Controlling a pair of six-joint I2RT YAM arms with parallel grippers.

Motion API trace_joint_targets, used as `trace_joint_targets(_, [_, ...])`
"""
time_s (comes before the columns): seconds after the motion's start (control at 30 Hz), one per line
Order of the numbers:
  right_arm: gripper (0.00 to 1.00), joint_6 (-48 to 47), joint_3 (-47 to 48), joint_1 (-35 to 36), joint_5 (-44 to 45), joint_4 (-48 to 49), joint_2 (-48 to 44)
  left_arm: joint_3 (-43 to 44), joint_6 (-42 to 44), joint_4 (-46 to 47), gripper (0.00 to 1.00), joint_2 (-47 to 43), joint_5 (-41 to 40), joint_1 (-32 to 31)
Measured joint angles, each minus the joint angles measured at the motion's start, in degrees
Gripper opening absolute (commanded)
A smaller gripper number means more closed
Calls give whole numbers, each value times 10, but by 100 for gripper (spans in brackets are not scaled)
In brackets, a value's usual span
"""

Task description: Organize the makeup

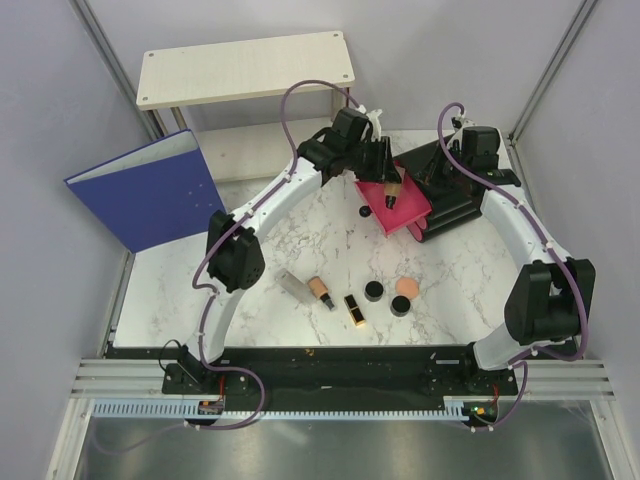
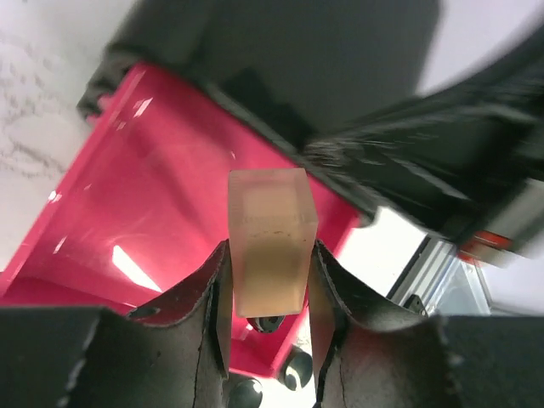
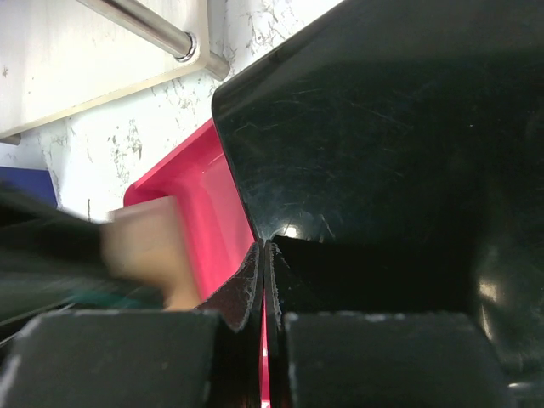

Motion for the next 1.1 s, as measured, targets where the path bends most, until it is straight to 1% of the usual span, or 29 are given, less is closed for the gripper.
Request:
trace_joint_targets(0.13, [0,-2,-2,0,5,0,-4,-46,-27,16,5,19,4,9])
trace_joint_targets(0.23, [0,-3,-5,0,7,-1,-6,-73,-34,17,14,19,9,7])
trace_joint_targets(0.27, [0,-3,-6,0,7,-1,-7,-73,-35,17,21,19,10,7])
trace_joint_targets(0.33, [0,-4,-6,0,9,-1,-8,-73,-35,27,29,19,11,5])
trace_joint_targets(0.37, [0,-4,-6,0,9,-1,-9,-73,-35,31,37,19,11,5])
trace_joint_targets(0.47, [0,-4,-6,0,9,-1,-9,-73,-35,34,50,19,11,4])
trace_joint_targets(0.7, [0,-4,-5,0,9,-2,-8,-73,-31,43,54,19,14,4])
trace_joint_targets(0.8, [0,-4,-3,0,10,-5,-8,-73,-24,45,56,18,14,4])
trace_joint_targets(0.87, [0,-4,1,0,11,-10,-7,-73,-17,44,61,13,14,4])
trace_joint_targets(1.0, [0,-4,10,1,20,-28,-7,-73,5,43,64,-14,12,4])
trace_joint_targets(1.1, [0,-7,23,1,33,-51,-7,-74,31,40,70,-52,10,4])
